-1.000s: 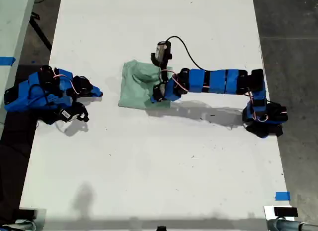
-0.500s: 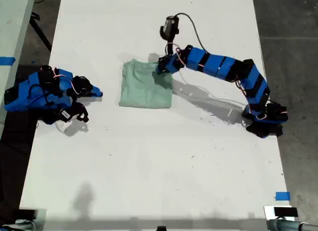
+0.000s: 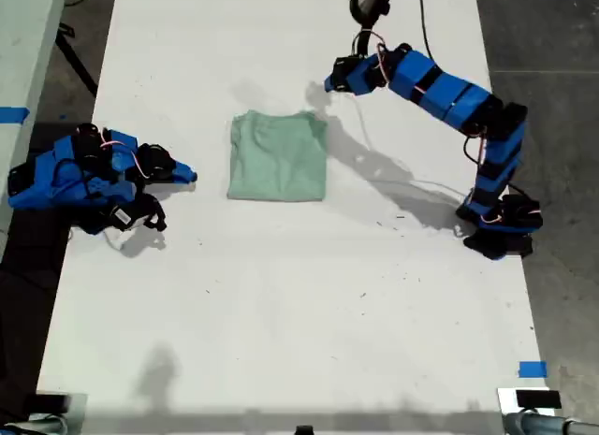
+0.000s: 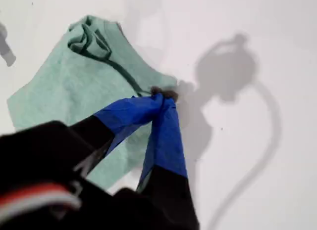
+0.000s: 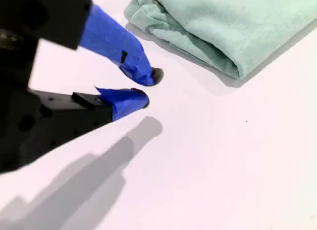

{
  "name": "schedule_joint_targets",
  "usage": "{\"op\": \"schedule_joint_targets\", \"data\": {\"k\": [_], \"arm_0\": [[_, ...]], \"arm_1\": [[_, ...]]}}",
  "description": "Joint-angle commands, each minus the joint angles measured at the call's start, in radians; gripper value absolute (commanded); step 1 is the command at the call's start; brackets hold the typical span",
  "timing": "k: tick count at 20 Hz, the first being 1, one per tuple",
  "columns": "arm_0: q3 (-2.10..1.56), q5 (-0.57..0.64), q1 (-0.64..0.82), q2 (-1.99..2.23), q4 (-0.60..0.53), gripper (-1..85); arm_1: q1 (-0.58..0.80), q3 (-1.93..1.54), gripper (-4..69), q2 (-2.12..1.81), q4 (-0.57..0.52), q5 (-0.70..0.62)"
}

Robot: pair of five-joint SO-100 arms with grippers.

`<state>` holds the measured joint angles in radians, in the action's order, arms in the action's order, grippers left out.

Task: Fold t-shirt

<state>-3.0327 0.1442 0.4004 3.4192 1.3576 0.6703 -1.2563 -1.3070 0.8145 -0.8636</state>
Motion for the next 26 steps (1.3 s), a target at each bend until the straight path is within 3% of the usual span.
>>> {"op": "schedule_joint_targets", "data": {"k": [1,5,10,12,14,18,20,21,23,26], "arm_0": [[0.006,-0.014,-0.018,0.005,0.011,8.0],[0.006,-0.008,-0.103,0.005,0.009,7.7],[0.008,-0.011,-0.077,0.005,0.009,7.7],[0.008,-0.011,-0.048,0.005,0.009,7.7],[0.008,-0.011,-0.031,0.005,0.009,7.7],[0.006,-0.011,-0.02,0.003,0.009,7.7],[0.006,-0.011,-0.018,0.003,0.009,7.7],[0.006,-0.011,-0.02,0.003,0.009,7.7],[0.006,-0.011,-0.02,0.003,0.009,7.7],[0.006,-0.011,-0.02,0.003,0.009,7.7]], "arm_1": [[-0.063,-0.337,-1.1,-0.454,0.058,0.067],[-0.221,-0.982,-1.1,-1.069,0.19,0.322],[-0.485,-1.514,-1.1,-1.572,0.209,0.69],[-0.549,-1.669,-1.1,-1.802,0.27,0.807],[-0.581,-1.798,-1.1,-2.126,0.431,0.868],[-0.583,-1.796,-1.0,-2.115,0.425,0.979],[-0.563,-1.796,-0.4,-2.117,0.425,0.891],[-0.561,-1.796,-0.4,-2.117,0.425,0.741],[-0.565,-1.796,-0.4,-2.117,0.425,0.281],[-0.569,-1.798,-0.6,-2.12,0.423,0.258]]}}
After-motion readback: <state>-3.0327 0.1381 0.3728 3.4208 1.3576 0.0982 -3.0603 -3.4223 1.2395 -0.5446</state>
